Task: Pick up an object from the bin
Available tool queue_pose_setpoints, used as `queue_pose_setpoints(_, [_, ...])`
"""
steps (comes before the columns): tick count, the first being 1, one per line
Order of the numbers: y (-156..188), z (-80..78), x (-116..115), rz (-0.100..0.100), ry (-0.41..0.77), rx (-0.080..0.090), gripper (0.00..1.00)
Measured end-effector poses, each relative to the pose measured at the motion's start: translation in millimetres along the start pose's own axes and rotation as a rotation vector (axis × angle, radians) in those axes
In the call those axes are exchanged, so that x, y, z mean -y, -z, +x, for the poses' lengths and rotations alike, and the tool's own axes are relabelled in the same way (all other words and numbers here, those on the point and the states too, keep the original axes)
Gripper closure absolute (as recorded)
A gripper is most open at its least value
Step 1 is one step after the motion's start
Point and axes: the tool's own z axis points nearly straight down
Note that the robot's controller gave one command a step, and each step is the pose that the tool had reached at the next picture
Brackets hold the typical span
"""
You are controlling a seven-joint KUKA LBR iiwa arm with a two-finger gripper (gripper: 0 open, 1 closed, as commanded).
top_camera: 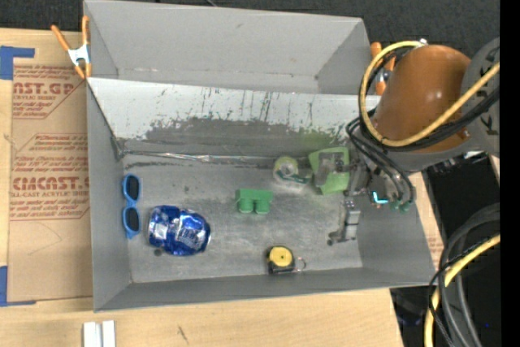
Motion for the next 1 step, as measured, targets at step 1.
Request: queue_pose_setpoints(1, [-131.1,-66.6,-86.4,-0.003,0.02,0.005,0.0])
